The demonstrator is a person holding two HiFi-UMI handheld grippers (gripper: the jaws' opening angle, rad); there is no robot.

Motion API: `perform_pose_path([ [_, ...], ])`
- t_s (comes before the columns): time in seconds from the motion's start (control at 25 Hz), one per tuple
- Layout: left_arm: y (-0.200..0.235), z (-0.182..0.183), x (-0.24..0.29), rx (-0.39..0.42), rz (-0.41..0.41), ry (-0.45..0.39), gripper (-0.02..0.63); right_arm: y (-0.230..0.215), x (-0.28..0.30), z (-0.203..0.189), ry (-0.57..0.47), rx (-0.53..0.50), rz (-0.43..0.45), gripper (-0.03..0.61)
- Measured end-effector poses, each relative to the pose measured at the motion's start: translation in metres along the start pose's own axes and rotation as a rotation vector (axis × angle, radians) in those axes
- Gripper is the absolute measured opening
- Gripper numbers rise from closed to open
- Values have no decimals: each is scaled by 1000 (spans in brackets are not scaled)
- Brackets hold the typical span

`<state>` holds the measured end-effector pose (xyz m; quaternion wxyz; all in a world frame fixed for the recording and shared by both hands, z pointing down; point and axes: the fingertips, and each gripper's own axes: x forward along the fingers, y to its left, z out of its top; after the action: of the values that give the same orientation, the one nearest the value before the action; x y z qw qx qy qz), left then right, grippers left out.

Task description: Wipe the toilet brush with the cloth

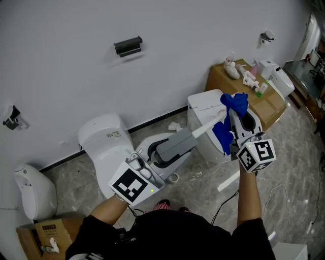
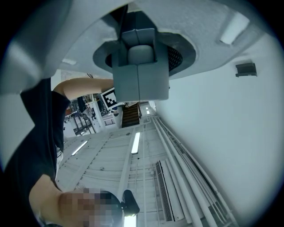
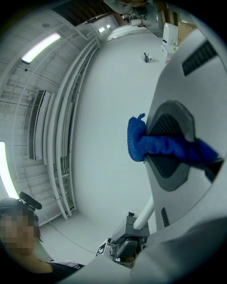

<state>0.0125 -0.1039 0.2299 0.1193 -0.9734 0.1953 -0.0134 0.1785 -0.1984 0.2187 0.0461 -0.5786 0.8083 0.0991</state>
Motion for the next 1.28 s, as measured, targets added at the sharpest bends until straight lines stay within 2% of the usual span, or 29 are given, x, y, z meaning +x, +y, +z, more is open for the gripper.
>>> perform_pose_path([
  [0.72,5,-5,2,-34,3,11,172,49,-20,49,-127,10,130,78],
  [1.04,8,-1,0,-21,16,-3,172,57,-31,56,-155,24,148,78],
  [1.28,8,-5,1,-14,23,9,172,79,-38,58,-160,33,211,78],
])
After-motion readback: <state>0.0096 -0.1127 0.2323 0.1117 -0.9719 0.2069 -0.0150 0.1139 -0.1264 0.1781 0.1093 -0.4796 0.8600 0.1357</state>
